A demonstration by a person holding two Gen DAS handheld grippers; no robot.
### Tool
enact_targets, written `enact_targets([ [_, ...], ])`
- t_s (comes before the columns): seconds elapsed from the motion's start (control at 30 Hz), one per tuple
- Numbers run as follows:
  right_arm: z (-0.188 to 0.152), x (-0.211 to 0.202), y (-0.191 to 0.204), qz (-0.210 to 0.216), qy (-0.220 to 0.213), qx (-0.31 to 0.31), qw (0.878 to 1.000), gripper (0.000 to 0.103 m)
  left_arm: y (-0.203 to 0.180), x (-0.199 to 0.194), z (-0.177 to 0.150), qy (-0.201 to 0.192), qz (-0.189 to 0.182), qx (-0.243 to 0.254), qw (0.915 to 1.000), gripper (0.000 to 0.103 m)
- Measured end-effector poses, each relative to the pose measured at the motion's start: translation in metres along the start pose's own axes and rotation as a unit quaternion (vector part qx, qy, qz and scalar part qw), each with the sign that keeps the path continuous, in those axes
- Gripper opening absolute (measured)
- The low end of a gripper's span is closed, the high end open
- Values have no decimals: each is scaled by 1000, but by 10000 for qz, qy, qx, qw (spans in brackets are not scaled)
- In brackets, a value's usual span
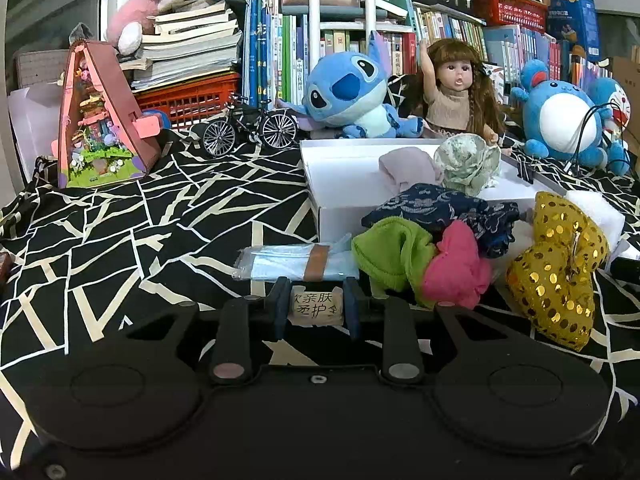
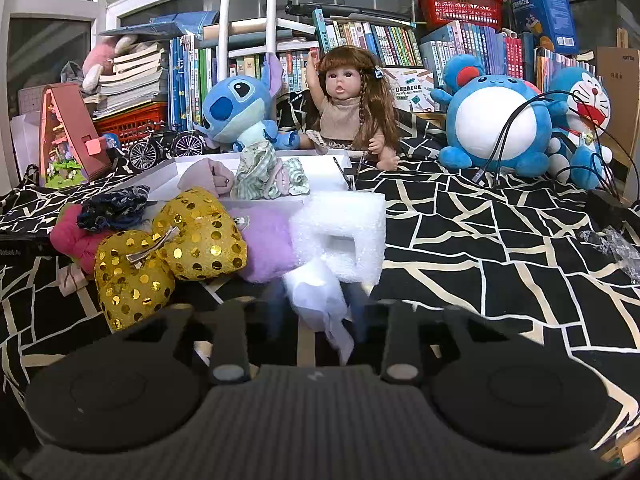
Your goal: Organize soft objects
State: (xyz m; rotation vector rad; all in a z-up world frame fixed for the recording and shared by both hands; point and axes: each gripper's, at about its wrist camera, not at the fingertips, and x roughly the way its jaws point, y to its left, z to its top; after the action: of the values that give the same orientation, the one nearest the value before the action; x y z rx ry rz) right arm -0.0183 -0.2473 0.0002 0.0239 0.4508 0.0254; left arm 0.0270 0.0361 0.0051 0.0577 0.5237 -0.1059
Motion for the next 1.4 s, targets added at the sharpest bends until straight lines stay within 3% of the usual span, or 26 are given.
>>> enact_targets([
  [0.4, 16, -12, 6, -23, -222, -110, 9997, 36, 3, -9, 20, -130, 42, -59, 9999, 26],
  [0.93, 76, -14, 4, 96, -650, 20, 9978, 36, 6, -2, 76, -409, -276, -264, 9984, 26],
  [1.2, 107, 25, 2, 250, -304, 159, 9991, 36, 2, 36, 116, 119, -702, -534, 9960, 26],
  [1.4, 139, 69, -11, 415, 111, 569, 9975, 36, -5, 82, 147, 549, -756, -761, 9927, 26],
])
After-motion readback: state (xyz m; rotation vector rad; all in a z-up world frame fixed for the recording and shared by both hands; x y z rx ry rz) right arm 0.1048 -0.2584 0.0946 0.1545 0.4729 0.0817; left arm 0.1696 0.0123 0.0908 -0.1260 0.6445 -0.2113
